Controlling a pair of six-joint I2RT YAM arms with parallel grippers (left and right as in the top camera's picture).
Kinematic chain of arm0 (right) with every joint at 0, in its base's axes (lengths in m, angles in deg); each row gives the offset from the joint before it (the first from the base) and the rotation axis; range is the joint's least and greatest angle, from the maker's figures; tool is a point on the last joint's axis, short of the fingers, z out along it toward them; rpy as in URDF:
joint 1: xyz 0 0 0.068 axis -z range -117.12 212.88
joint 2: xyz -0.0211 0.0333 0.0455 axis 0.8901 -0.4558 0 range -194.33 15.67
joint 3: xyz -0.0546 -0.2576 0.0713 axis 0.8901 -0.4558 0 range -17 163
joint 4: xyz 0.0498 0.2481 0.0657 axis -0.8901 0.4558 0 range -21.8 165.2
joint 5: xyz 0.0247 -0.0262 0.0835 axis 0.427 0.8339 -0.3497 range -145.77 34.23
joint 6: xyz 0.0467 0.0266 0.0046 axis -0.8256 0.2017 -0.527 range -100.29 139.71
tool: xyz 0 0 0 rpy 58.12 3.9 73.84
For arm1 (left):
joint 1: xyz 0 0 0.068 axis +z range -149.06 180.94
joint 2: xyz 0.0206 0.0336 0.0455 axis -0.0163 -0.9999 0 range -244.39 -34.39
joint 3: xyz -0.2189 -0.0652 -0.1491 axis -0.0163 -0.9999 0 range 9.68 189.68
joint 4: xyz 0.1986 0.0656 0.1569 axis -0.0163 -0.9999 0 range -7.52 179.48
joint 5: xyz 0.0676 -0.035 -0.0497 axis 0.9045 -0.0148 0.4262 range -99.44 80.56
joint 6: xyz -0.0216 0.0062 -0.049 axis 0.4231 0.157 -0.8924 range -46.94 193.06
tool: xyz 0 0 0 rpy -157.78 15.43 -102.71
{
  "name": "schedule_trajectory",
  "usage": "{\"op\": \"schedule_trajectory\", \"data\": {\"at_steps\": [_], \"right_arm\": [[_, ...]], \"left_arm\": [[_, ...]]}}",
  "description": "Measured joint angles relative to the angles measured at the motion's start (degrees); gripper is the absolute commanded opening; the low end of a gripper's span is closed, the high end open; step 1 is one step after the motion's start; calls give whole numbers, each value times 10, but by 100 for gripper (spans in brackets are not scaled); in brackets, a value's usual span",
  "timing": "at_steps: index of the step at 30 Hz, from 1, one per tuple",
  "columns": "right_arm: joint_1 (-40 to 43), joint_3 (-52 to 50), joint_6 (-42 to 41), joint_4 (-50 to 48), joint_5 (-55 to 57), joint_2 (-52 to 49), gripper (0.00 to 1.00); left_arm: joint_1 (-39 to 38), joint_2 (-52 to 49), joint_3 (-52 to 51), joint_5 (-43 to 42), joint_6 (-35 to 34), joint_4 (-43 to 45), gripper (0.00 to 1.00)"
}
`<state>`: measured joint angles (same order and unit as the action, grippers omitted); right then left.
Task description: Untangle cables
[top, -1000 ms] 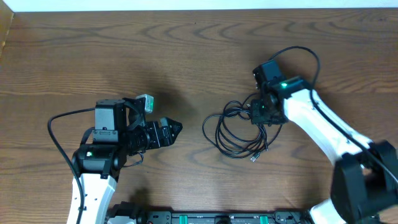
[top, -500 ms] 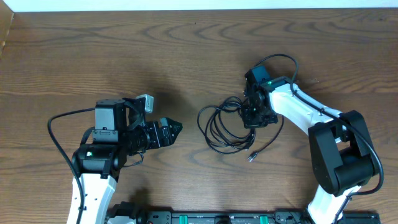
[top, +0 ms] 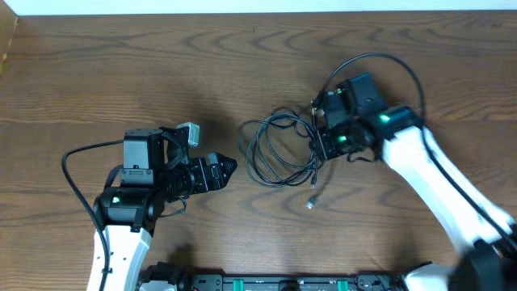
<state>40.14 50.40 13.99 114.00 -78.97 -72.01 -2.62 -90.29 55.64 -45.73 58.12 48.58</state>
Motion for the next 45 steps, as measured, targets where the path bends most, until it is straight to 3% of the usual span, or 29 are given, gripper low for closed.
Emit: {"op": "schedule_trajectory", "data": {"at_steps": [5,12,14,17,23,29,33,35,39,45], "right_arm": [[0,0,26,21,-26,63,1],[0,0,44,45,-35,77,1],[0,0,61,45,-44,77,1],[0,0,96,45,-73,77,1],[0,0,168,44,-139,77,1],[0,0,190,43,-169,77,1],[0,0,194,43,-196,77,1],[0,0,194,43,-203,77,1],[0,0,181,43,-181,77,1],[-8,0,19,93,24,77,1]], "left_arm": [[0,0,0,0,0,4,85],[0,0,0,0,-25,33,84],[0,0,0,0,-32,38,75],[0,0,0,-2,-34,39,52],[0,0,0,-28,-2,41,52],[0,0,0,-66,17,47,50],[0,0,0,-87,22,49,8],[0,0,0,-90,25,51,8],[-1,0,0,-42,27,45,8],[-6,0,0,147,-56,-12,8]]}}
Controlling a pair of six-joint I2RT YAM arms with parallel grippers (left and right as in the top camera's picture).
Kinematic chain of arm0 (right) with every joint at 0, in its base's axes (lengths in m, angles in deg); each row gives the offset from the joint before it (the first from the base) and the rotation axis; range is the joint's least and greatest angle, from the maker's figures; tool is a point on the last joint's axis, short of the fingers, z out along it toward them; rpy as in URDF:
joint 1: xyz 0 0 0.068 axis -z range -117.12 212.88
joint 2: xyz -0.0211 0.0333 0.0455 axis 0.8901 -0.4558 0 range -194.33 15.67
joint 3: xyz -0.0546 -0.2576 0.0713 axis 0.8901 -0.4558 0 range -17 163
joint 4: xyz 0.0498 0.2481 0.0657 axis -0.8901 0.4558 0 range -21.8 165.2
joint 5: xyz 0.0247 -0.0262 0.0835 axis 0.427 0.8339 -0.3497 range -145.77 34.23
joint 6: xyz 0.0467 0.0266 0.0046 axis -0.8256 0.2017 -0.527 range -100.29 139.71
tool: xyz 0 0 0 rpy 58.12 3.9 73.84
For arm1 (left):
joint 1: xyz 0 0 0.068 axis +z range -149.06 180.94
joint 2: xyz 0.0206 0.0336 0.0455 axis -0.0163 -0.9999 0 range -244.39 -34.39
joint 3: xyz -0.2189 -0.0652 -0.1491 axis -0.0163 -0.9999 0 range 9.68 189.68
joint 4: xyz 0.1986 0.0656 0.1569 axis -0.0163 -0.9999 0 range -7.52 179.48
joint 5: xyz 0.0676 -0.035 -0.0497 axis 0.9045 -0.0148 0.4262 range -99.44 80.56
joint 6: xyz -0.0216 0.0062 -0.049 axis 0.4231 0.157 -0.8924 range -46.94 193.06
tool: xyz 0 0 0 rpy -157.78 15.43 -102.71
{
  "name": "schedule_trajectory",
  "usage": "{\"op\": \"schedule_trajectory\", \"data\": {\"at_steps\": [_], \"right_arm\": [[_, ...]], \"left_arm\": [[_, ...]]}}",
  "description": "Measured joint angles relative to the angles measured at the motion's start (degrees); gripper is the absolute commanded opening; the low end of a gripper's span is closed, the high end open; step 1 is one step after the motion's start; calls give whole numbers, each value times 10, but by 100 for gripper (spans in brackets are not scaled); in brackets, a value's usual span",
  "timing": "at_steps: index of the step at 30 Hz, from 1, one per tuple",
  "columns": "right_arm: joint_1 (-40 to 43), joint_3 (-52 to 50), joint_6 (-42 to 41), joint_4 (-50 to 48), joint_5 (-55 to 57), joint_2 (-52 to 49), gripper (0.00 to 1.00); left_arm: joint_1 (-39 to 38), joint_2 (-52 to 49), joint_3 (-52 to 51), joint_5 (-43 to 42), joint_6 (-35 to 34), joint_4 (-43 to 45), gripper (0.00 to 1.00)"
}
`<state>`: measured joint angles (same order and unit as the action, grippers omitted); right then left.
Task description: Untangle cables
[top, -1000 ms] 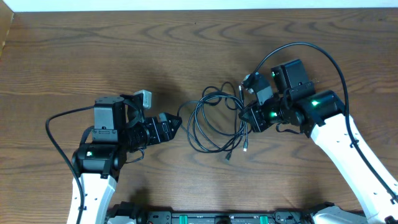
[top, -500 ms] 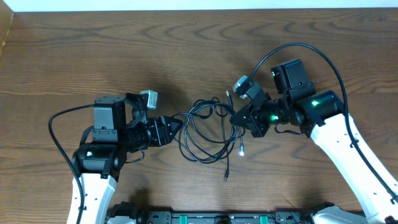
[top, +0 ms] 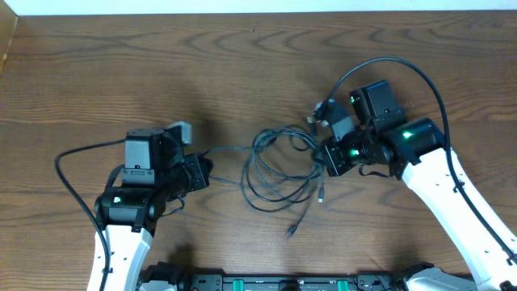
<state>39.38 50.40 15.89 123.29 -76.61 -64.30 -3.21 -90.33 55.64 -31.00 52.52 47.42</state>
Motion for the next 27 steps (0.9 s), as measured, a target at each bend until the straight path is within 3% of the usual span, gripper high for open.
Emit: {"op": "schedule_trajectory", "data": {"at_steps": [7,12,20,24,27], "right_arm": [[-18,0,-139,32,101,0,1],[-19,1,-193,42,137,0,2],[-25,4,-351,82,203,0,6],[-25,4,-371,50,202,0,1],[-19,3,-327,-4,168,0,1]], "left_arm": [[-16,0,0,53,-77,-8,8],[-17,0,0,52,-93,-8,8],[-21,0,0,36,-102,-11,8],[-21,0,0,40,-110,-12,8],[-14,0,0,48,-109,-12,8]]}}
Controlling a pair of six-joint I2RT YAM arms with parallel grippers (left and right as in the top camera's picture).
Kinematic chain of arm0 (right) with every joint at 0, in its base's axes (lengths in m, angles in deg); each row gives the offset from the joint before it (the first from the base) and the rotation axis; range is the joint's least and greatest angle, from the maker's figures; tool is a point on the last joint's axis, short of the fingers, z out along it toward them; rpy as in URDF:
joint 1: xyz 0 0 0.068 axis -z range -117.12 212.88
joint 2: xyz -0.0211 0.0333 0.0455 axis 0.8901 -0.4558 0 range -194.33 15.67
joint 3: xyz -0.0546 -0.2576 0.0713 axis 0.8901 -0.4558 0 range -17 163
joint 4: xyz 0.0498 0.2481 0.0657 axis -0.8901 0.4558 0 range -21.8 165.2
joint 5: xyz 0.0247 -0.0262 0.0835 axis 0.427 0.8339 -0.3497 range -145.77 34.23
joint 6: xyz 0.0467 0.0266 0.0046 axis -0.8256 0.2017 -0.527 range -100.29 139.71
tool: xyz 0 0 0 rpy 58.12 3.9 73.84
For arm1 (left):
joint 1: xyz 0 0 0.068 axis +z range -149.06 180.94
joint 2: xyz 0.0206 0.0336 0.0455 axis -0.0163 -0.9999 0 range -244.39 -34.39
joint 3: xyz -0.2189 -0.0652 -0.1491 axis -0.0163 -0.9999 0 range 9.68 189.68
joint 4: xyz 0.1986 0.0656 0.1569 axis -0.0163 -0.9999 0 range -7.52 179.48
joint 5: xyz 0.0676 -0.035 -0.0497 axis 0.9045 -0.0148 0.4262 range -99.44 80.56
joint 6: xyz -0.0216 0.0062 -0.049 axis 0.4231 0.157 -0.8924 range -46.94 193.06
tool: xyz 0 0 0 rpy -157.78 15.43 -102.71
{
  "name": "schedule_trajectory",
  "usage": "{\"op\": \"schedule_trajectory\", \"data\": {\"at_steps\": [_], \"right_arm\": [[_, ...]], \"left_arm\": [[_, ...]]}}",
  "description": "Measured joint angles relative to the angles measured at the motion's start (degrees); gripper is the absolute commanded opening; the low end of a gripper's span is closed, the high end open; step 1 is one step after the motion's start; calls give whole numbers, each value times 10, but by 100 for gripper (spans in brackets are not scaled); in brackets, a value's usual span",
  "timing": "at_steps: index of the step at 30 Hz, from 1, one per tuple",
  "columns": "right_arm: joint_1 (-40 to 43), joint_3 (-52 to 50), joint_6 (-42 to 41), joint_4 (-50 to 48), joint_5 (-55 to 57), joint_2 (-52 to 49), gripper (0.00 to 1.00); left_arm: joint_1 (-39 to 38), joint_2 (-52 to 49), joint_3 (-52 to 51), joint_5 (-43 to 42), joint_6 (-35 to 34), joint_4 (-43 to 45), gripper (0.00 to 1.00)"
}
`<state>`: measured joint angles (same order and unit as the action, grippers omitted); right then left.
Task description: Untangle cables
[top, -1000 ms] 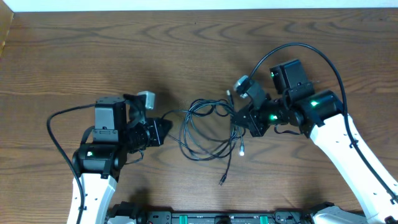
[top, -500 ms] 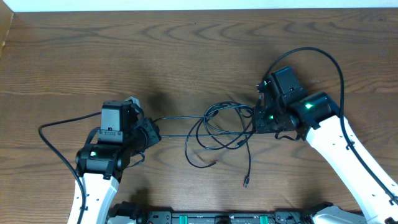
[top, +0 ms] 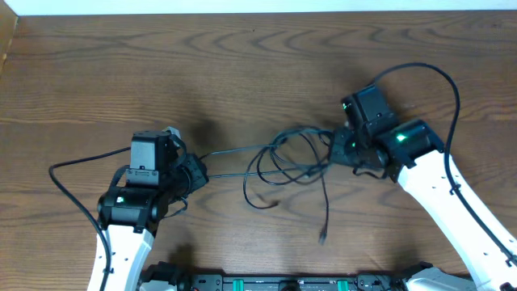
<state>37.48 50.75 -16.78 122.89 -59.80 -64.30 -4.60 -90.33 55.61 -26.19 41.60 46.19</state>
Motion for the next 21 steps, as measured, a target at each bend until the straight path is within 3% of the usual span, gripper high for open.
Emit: {"op": "schedule_trajectory", "data": {"at_steps": [9,13,21], "right_arm": [[25,0,207,-155,-236,0,1],[30,0,294,-199,-398,0,1],[45,0,344,-199,-492,0,1]], "left_arm": [[17,0,0,-20,96,2,8],[17,0,0,-38,125,2,8],[17,0,0,-48,140,2,8]]}}
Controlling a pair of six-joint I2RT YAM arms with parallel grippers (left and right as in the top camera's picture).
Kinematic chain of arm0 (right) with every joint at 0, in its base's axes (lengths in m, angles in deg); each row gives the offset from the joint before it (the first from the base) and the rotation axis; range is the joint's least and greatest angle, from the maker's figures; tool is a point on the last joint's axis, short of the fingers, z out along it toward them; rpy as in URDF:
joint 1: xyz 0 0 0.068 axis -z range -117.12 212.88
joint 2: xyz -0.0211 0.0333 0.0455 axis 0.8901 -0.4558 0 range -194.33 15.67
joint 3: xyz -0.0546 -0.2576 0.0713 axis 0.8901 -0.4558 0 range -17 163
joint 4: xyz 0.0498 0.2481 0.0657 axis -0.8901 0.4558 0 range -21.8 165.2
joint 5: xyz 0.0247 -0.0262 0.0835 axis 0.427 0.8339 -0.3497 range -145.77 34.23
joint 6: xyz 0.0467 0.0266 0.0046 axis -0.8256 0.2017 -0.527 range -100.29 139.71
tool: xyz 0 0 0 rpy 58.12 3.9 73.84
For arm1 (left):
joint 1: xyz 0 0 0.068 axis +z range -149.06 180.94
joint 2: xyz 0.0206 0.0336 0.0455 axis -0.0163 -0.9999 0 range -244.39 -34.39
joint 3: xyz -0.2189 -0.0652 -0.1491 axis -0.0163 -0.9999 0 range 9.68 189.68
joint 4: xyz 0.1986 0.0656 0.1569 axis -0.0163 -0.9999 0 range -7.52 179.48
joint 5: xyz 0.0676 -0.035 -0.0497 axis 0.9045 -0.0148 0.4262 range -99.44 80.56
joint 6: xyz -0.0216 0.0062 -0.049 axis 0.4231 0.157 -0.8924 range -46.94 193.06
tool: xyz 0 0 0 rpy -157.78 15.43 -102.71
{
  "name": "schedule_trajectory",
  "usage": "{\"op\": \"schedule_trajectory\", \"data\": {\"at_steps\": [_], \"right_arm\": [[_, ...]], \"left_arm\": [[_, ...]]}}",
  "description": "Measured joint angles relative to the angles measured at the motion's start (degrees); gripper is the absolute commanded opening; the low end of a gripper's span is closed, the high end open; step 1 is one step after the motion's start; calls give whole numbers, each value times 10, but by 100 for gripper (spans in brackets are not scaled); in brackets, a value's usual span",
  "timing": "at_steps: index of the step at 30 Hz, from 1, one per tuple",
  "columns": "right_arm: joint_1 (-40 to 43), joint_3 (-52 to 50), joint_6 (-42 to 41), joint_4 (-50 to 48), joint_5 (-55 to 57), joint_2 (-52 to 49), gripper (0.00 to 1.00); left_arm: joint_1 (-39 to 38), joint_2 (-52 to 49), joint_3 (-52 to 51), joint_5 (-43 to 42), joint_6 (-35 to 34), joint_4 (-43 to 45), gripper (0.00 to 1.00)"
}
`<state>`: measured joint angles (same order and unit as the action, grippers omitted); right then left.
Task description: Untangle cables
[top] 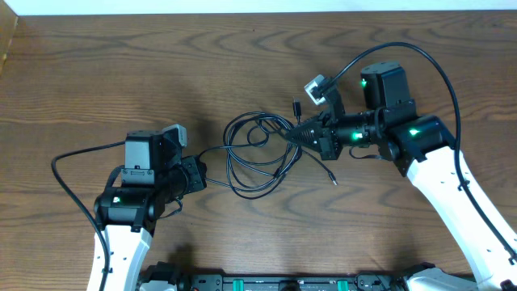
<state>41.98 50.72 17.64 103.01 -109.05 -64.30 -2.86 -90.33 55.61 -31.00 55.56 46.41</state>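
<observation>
A thin black cable (257, 155) lies in slack overlapping loops at the table's middle. One strand runs left to my left gripper (199, 170), which is shut on it, just left of the loops. Pointing left at the loops' right edge, my right gripper (297, 134) is shut on the strands there. A loose plug end (334, 182) trails below the right gripper. Another short end (296, 105) sticks up behind it.
Each arm's own thick black lead arcs beside it: the left lead (65, 162) loops out to the left, the right lead (432, 69) curves over the right arm. A dark rail (266, 283) lines the wooden table's (161, 65) front edge.
The right gripper turned to point left and moved left and up to the loops' right edge. The cable, then stretched, now lies in rounder slack loops. The long trailing end has shortened.
First the left gripper stood by the bundle's left side and the right one was on its right. Then the left one sat farther left with a strand drawn out. The bundle was then stretched between both grippers, and now it lies slack again.
</observation>
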Motion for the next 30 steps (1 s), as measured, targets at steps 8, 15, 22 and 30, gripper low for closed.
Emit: {"op": "schedule_trajectory", "data": {"at_steps": [8,15,22,30], "right_arm": [[4,0,20,0,-16,0,1],[4,0,63,14,-6,0,1],[3,0,167,105,43,0,1],[2,0,212,134,52,0,1]], "left_arm": [[0,0,0,-4,1,0,8],[0,0,0,-4,7,0,38],[0,0,0,-45,9,6,98],[0,0,0,-207,57,70,89]]}}
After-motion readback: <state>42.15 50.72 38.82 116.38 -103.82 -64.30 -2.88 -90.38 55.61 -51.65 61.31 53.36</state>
